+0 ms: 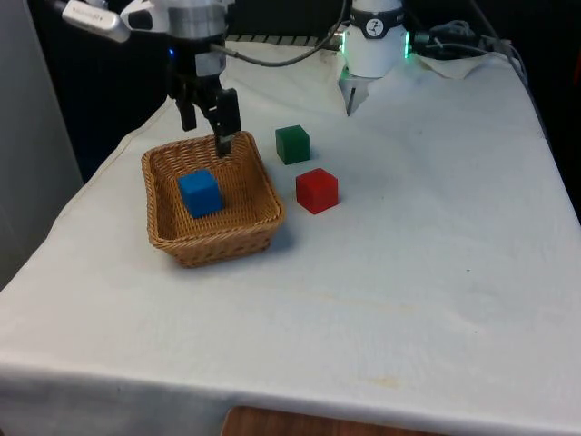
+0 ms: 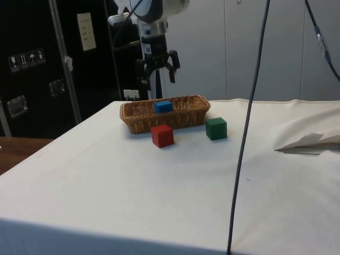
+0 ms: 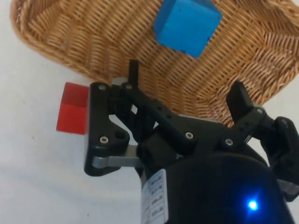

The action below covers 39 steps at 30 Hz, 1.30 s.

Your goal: Pick up the blue cube and place it into the basket.

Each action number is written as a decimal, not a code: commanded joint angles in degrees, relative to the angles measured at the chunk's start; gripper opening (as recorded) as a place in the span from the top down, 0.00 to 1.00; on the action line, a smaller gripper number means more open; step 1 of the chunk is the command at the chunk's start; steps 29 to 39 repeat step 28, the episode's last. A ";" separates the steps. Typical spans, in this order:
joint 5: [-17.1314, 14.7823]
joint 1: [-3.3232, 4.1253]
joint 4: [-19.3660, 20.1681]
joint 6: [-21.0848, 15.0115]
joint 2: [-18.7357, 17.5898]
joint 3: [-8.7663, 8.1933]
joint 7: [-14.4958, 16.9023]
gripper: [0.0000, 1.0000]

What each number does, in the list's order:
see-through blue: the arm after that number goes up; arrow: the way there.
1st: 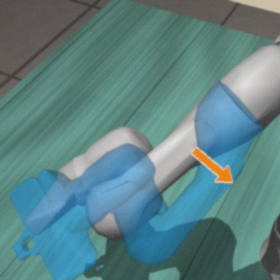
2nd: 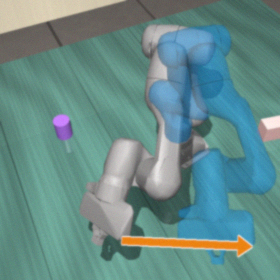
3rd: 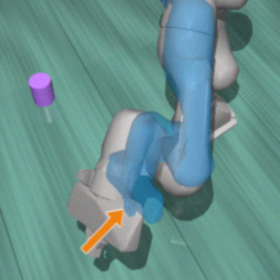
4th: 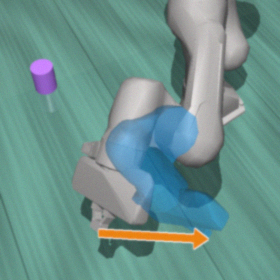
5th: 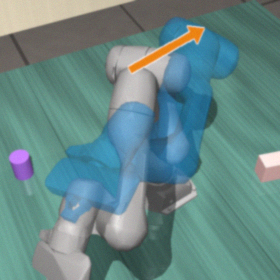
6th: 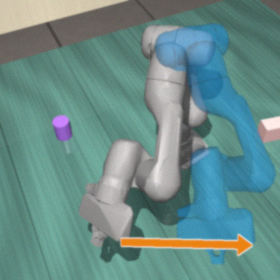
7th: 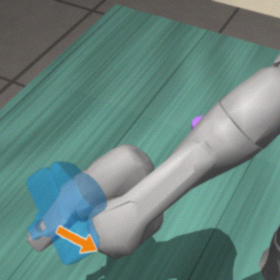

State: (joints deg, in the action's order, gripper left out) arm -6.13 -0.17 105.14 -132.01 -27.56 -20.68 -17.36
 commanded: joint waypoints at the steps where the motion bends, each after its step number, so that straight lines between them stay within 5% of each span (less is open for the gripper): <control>1: 0.69 0.40 -0.06 0.80 0.57 -0.11 -0.06 0.00; 27: 5.10 2.58 -2.92 8.54 6.93 0.86 3.27 0.00; 39: 4.87 2.41 -2.92 8.14 6.65 0.80 3.21 0.00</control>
